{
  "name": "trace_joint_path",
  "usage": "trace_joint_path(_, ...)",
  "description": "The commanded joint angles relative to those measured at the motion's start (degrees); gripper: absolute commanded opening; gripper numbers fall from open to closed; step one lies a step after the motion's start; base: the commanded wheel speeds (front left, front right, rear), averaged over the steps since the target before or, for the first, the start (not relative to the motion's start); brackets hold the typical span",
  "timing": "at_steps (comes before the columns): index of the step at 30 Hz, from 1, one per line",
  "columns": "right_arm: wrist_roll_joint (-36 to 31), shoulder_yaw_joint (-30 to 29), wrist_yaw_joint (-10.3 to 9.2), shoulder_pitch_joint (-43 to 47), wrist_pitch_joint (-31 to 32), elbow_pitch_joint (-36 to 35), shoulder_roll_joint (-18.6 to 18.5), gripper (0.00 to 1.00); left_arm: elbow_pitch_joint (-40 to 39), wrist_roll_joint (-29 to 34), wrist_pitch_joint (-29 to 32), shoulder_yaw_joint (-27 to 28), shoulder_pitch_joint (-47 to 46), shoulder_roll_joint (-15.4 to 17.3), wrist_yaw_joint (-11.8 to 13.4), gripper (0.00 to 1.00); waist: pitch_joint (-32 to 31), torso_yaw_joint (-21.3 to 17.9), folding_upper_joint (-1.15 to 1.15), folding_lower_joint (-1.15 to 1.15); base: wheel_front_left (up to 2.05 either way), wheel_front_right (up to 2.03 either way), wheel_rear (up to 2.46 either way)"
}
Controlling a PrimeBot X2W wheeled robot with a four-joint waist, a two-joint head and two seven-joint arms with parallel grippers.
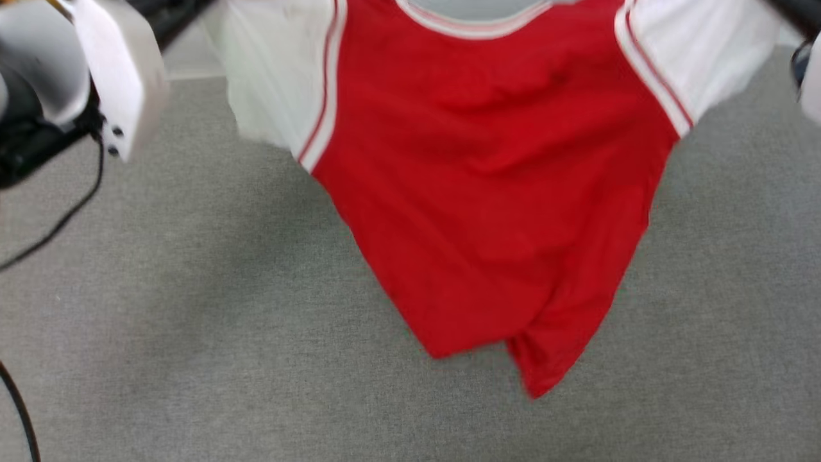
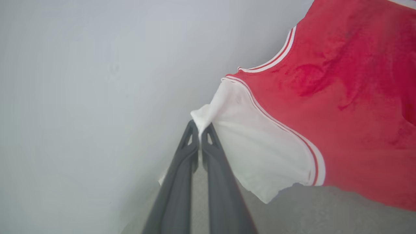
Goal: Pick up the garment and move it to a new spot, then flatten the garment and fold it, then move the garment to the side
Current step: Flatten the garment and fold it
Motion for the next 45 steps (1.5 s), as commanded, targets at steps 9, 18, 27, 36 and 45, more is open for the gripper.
trace_joint_path(9,-10.2,-3.9,-0.06,-19.0,-5.2,10.7,6.6,0.00,10.5,8.4,-5.9,4.5,-13.8,-7.0,3.0,0.00,9.1,0.4,0.00,0.00,0.00,0.00,0.00)
trace_joint_path(18,-16.2,-6.7,-0.07,-34.1,-9.0,20.2,12.4,0.00,21.0,13.1,-10.2,6.8,-26.7,-11.9,1.9,0.00,14.9,0.5,0.00,0.00,0.00,0.00,0.00)
trace_joint_path(27,-20.3,-6.9,-0.06,-44.3,-12.2,27.7,16.3,0.00,30.4,15.1,-14.9,7.6,-36.5,-16.3,0.5,0.00,16.6,1.1,0.00,0.00,0.00,0.00,0.00)
trace_joint_path(36,-20.3,-3.9,-0.06,-45.3,-15.2,34.0,19.1,0.00,37.2,13.9,-19.7,6.2,-37.8,-19.1,-0.4,0.00,17.5,1.8,0.00,0.00,0.00,0.00,0.00)
trace_joint_path(45,-16.8,2.6,-0.06,-33.4,-20.1,36.7,21.7,0.00,38.1,8.0,-25.6,3.1,-26.0,-18.6,-0.5,0.00,14.8,1.1,0.00,0.00,0.00,0.00,0.00)
